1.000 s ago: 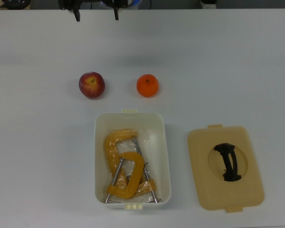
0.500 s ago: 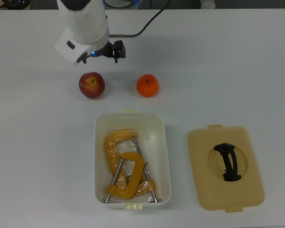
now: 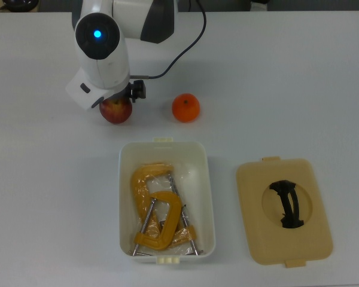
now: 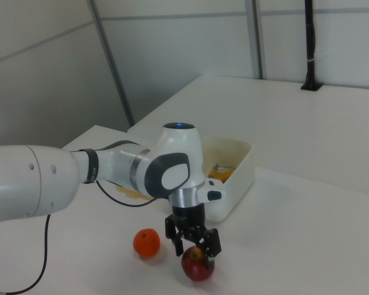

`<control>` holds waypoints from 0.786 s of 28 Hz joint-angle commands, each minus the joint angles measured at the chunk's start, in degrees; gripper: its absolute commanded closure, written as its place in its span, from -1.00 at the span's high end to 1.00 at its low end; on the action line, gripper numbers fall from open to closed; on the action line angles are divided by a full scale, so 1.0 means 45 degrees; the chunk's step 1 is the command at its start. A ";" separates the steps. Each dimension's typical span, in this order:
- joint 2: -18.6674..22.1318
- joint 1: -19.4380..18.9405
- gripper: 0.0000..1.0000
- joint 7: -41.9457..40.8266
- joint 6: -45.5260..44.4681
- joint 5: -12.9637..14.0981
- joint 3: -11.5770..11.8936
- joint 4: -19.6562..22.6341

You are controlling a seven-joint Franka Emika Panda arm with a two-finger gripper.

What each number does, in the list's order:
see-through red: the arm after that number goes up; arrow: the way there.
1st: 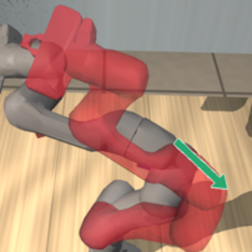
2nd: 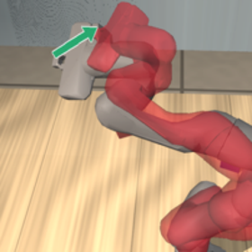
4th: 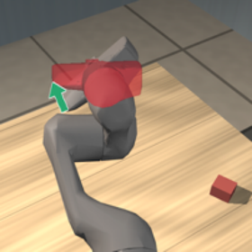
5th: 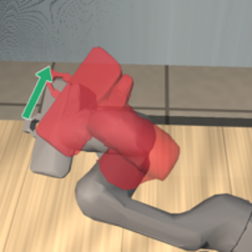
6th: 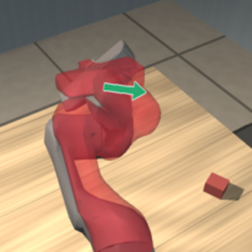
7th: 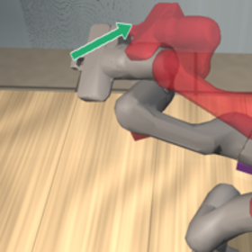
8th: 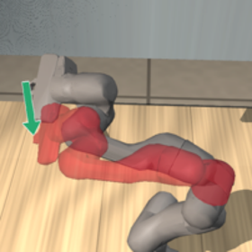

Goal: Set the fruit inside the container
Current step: 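Move the gripper down to the red apple and grasp it, then lift the apple and carry it over the white container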

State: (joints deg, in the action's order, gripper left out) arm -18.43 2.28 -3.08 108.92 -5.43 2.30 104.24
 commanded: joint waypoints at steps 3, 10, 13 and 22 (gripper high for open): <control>-0.0104 0.0020 0.42 0.0450 0.0424 -0.0257 0.0055 -0.0001; 0.0344 0.0040 0.00 0.0352 0.0132 -0.0257 0.0055 -0.0293; 0.0715 -0.0076 0.00 0.0469 -0.0490 -0.0257 -0.0042 -0.1031; 0.0580 -0.0760 0.02 0.0469 -0.0593 -0.0355 -0.0140 -0.3067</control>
State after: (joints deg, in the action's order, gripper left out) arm -15.53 1.12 -2.62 106.91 -5.66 1.66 93.09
